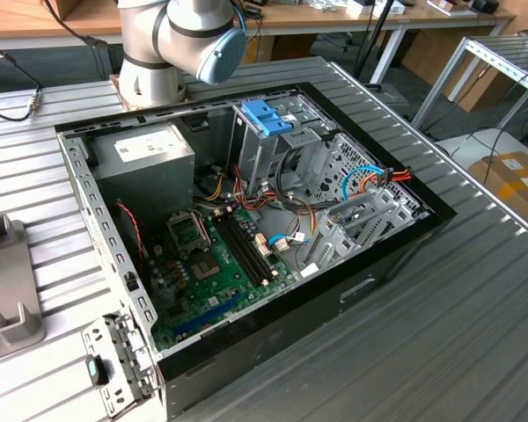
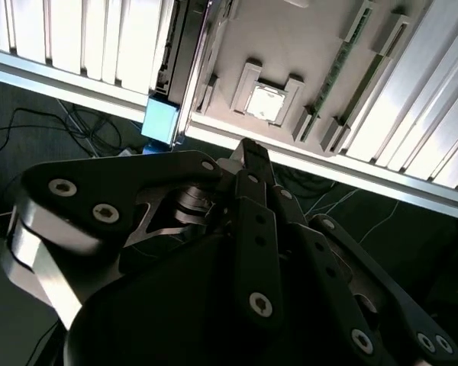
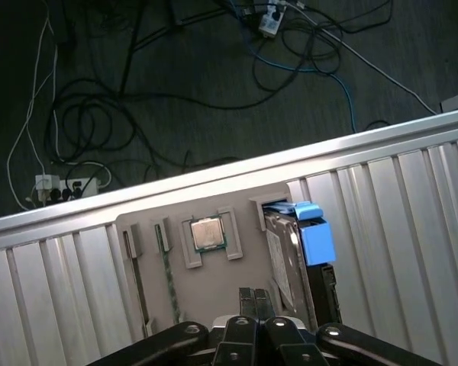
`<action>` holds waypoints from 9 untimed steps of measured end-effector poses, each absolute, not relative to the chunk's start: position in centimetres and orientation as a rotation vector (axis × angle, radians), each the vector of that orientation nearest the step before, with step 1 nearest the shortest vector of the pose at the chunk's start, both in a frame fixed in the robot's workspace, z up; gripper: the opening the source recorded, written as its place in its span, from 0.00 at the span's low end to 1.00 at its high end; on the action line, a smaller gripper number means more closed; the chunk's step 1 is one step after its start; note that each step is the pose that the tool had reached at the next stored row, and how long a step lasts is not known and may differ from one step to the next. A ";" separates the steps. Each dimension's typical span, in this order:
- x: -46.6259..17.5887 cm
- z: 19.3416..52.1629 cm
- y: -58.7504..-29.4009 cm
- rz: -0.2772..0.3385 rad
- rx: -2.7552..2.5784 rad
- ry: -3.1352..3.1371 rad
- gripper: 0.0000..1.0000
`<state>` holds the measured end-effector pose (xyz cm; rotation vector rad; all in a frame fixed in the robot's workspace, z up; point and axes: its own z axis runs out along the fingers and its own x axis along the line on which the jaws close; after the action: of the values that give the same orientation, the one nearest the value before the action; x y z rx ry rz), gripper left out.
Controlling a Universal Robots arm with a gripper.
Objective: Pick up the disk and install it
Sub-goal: 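Pick up the disk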
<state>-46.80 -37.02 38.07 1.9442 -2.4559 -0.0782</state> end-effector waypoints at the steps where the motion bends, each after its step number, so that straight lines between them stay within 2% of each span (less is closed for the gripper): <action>1: -46.8 38.1 -37.0 -0.078 1.949 -2.452 0.10; 9: -46.8 38.1 -37.0 -0.078 1.994 -2.415 0.10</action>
<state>-46.80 -37.02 38.07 1.9936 -2.4146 -0.0779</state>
